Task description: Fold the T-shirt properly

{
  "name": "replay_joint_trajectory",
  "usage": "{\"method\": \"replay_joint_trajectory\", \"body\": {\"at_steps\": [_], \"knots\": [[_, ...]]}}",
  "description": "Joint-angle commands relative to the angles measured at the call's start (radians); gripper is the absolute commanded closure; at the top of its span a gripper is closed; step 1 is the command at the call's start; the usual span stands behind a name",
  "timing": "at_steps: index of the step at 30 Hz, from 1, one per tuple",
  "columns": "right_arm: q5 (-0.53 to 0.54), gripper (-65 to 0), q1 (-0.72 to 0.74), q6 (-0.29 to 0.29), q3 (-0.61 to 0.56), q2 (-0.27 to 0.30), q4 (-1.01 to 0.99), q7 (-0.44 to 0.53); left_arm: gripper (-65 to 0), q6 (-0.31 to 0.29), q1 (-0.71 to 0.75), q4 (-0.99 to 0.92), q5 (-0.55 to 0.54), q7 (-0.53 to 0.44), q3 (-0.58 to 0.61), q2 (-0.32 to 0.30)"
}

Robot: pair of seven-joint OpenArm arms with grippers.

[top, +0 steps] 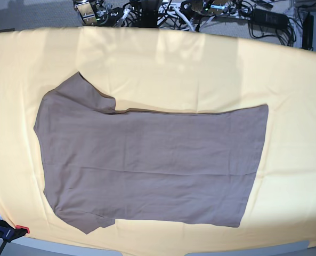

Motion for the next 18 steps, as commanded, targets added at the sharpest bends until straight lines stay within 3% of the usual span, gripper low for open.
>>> {"method": "replay_joint_trajectory", "body": {"at_steps": [1, 9, 15, 18], "knots": [[0.007, 0.0, 0.003, 0.006, -0.002, 0.003, 0.010, 0.010, 0.0, -0.010, 0.000, 0.006, 0.003, -0.011, 0.000, 0.003], [0.006, 0.0, 0.002, 0.008, -0.002, 0.003, 0.027, 0.004, 0.0, -0.010, 0.000, 0.008, 0.002, 0.000, 0.000, 0.003], [0.007, 0.0, -0.025, 0.083, -0.002, 0.021, 0.031, -0.165, 0.0, -0.010, 0.052, 0.063, 0.002, 0.175, 0.001, -0.009], [0.007, 0.0, -0.090, 0.086, -0.002, 0.048, 0.072, -0.194, 0.0, -0.010, 0.132, 0.156, 0.002, 0.225, 0.001, -0.034]]}}
